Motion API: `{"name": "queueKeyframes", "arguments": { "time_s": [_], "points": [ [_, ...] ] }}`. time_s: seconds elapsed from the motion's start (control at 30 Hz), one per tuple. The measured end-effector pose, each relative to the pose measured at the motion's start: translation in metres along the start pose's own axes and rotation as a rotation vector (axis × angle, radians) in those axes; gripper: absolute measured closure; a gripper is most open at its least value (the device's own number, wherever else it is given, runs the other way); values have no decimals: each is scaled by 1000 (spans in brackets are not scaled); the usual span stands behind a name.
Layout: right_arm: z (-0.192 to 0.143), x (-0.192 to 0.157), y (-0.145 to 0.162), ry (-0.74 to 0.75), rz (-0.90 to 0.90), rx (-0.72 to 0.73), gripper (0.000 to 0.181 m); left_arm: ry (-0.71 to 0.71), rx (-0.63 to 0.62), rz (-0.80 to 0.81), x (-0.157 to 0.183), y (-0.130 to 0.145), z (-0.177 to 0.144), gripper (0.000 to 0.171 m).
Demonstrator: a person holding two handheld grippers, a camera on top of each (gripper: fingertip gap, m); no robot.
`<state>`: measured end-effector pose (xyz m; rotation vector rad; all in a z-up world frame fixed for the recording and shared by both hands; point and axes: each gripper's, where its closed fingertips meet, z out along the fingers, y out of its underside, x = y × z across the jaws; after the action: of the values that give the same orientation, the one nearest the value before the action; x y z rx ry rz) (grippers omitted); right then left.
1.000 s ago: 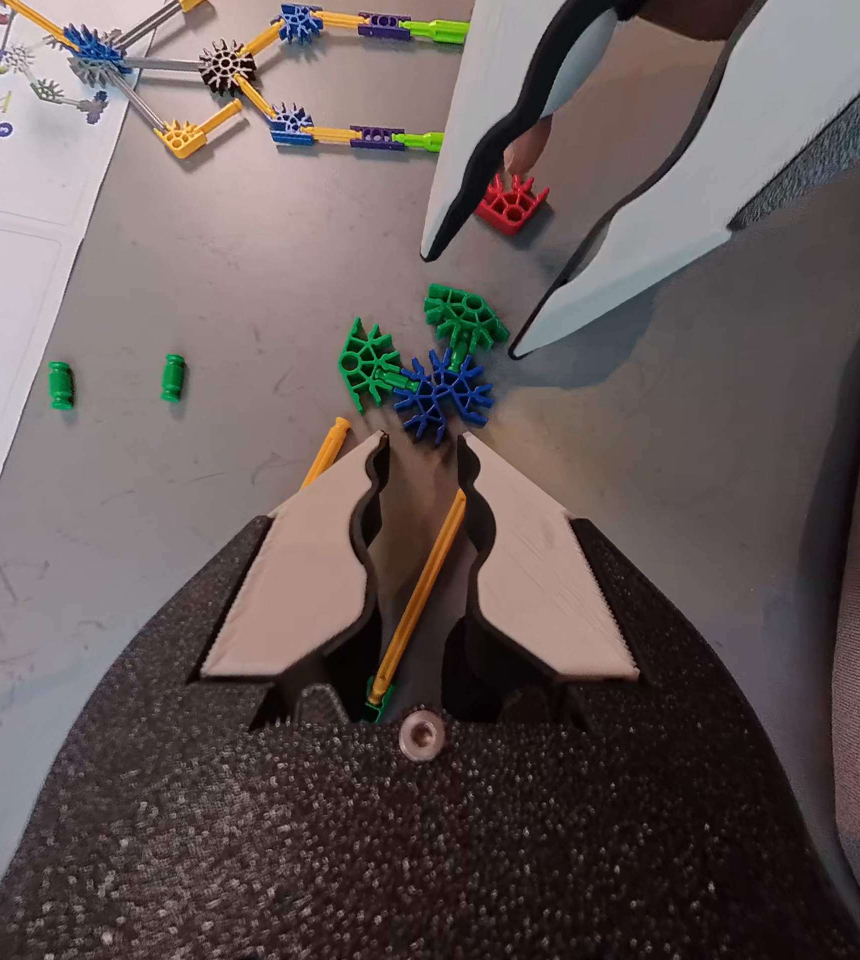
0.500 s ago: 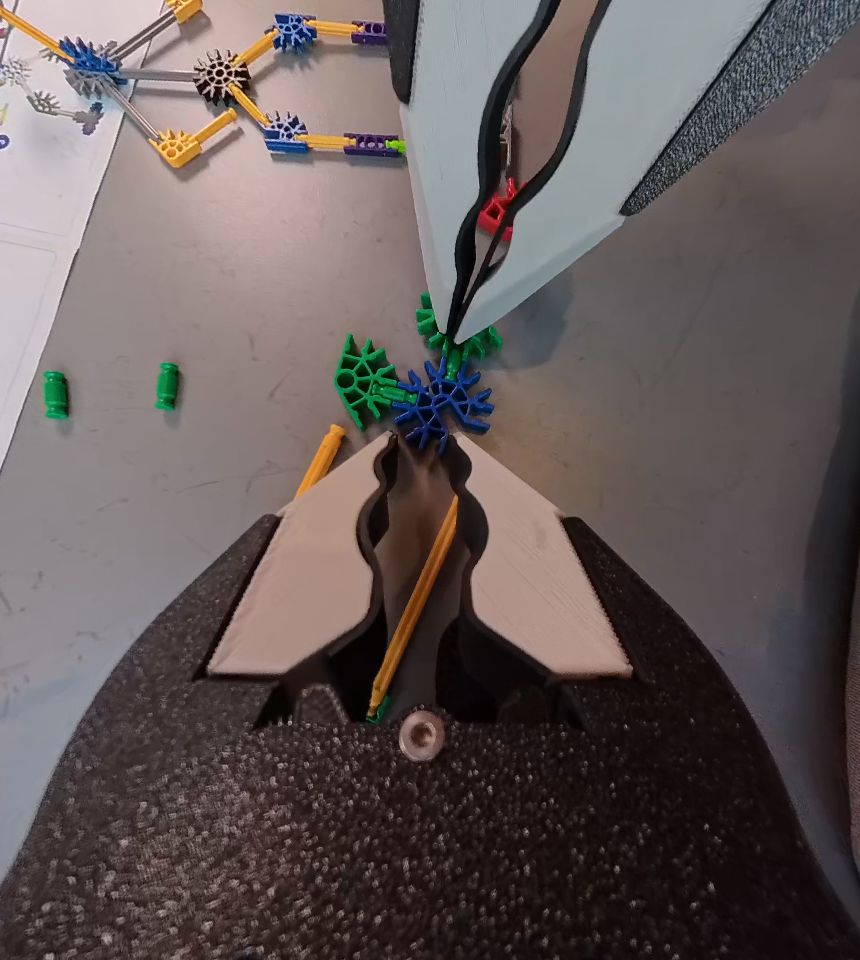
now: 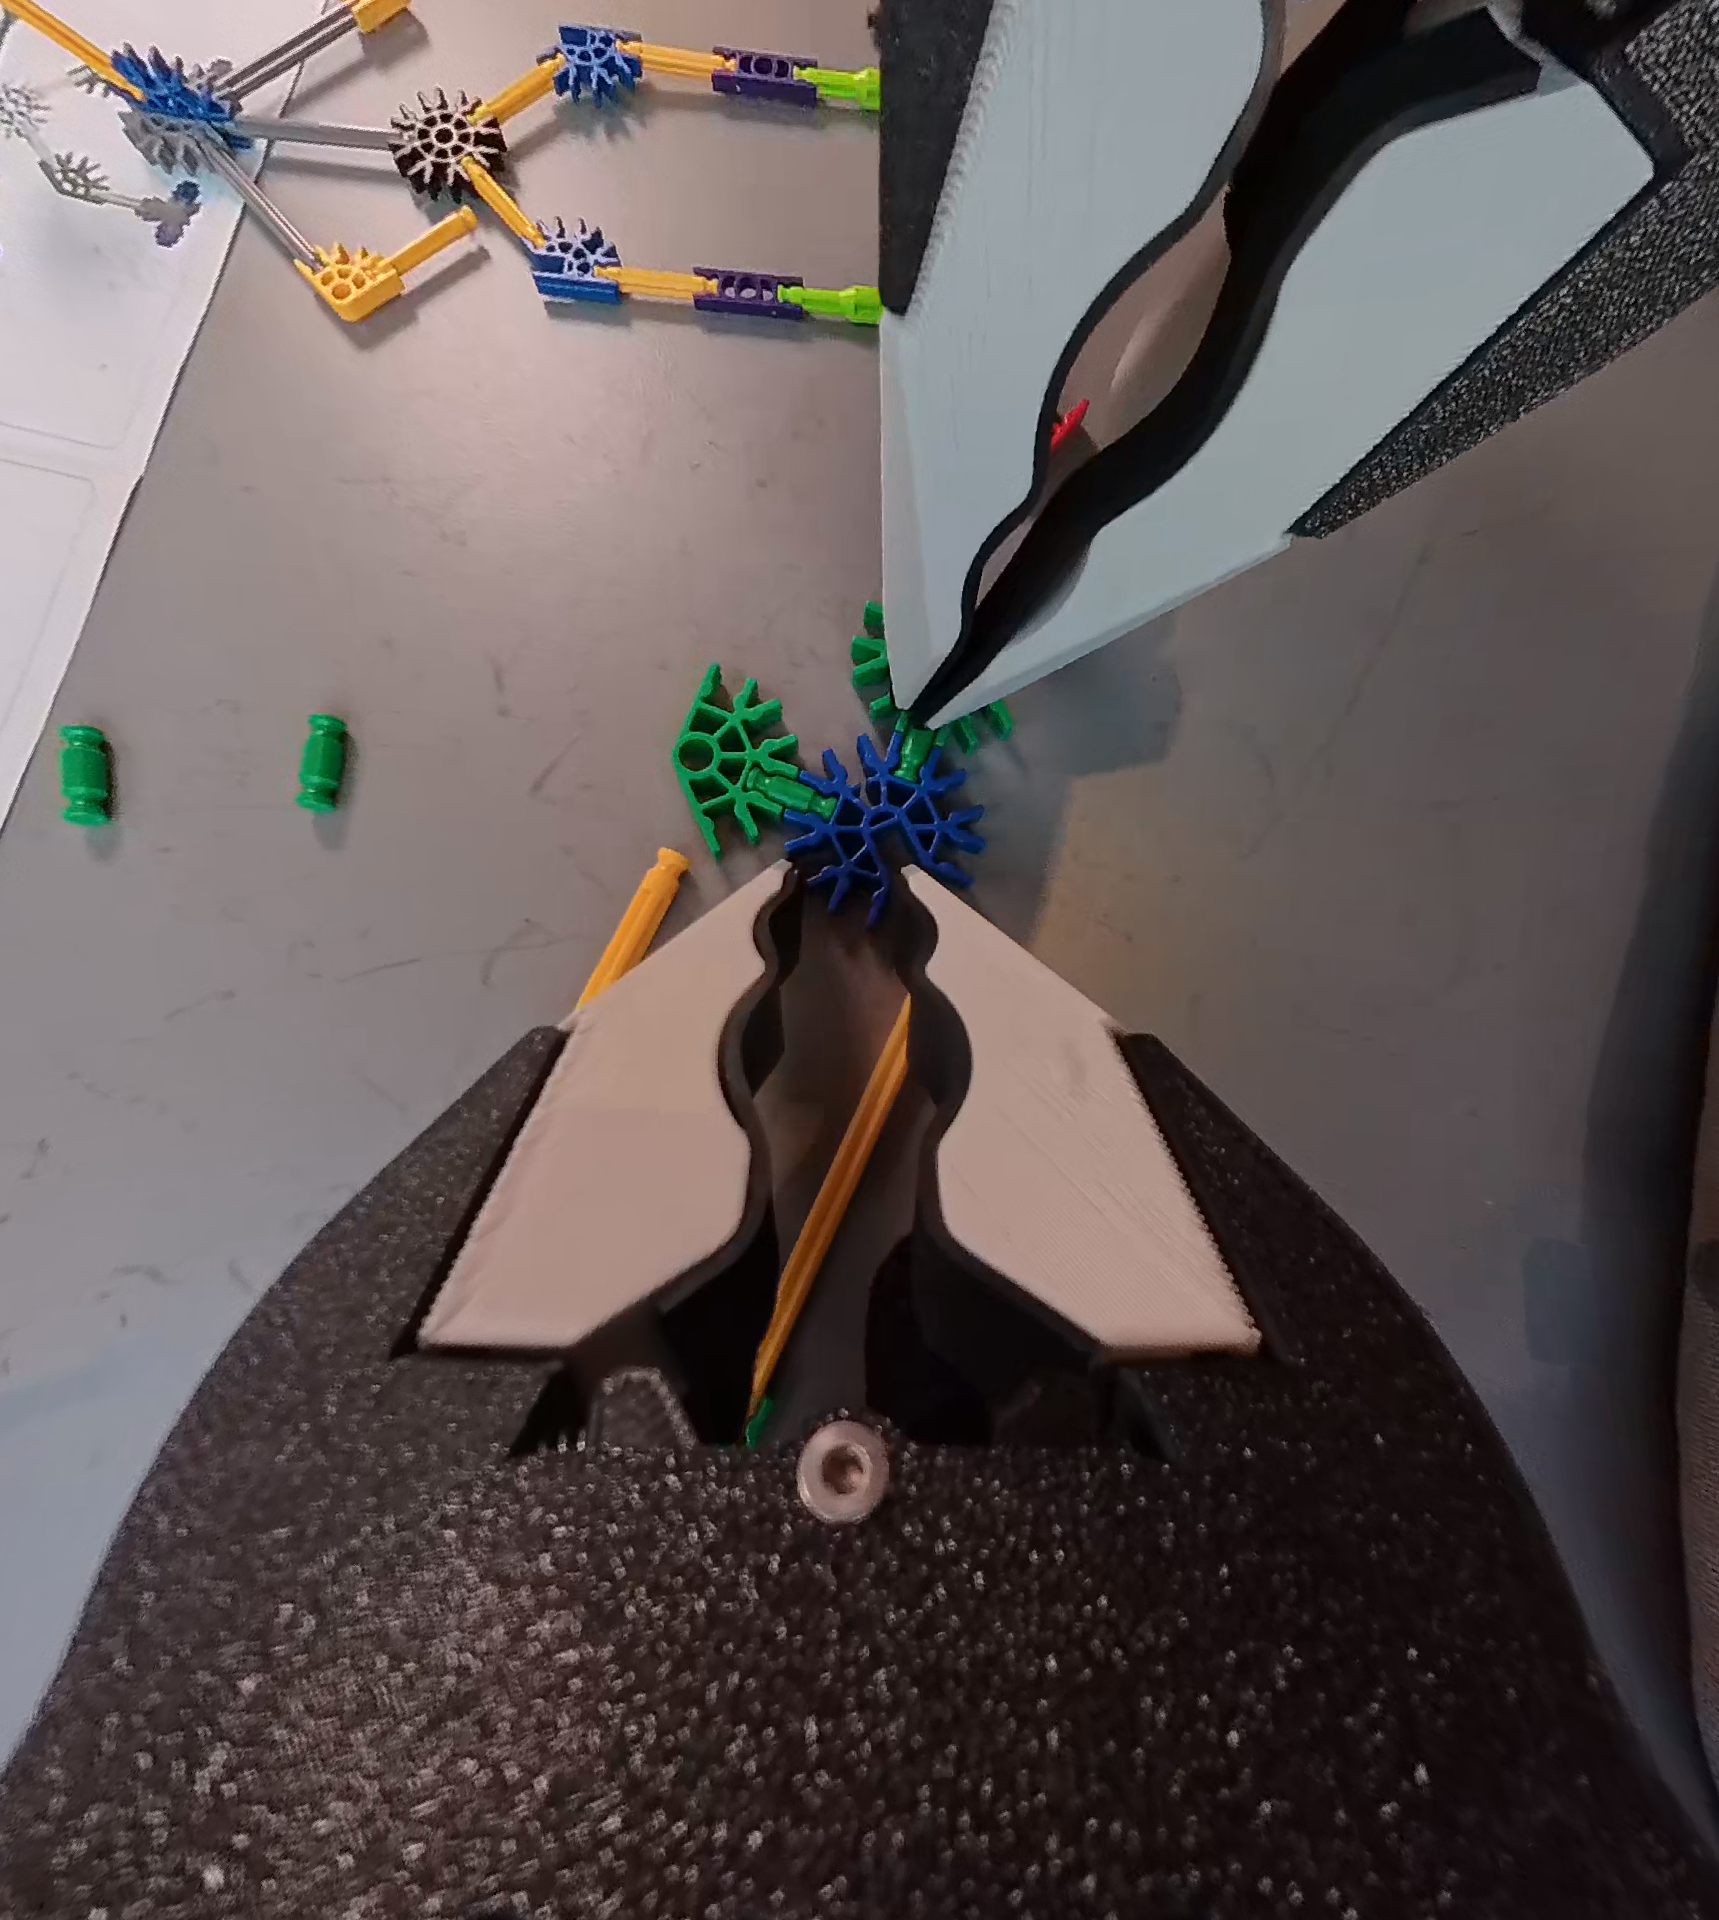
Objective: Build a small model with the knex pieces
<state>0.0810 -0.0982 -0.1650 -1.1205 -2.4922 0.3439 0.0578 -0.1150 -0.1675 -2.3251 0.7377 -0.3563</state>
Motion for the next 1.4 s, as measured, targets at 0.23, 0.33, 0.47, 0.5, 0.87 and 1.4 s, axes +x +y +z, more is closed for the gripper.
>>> {"name": "queueKeyframes", "arguments": {
  "time_s": [0.23,0.33,0.47,0.5,0.87,1.4],
  "points": [
    [-4,3,-3,-14,159,126,180,7,9,30,0,0,0,155],
    [-16,7,-5,-50,246,217,168,15,19,74,0,0,0,155],
    [-26,3,2,-85,211,262,154,5,26,113,-7,2,-4,155],
    [-24,3,5,-74,196,253,151,-5,29,114,-11,3,-7,155],
    [0,-4,0,-96,138,196,156,-66,123,1,-47,0,-35,154],
    [-17,-17,7,-105,248,164,146,-1,111,44,-34,4,-30,149]
  ]
}}
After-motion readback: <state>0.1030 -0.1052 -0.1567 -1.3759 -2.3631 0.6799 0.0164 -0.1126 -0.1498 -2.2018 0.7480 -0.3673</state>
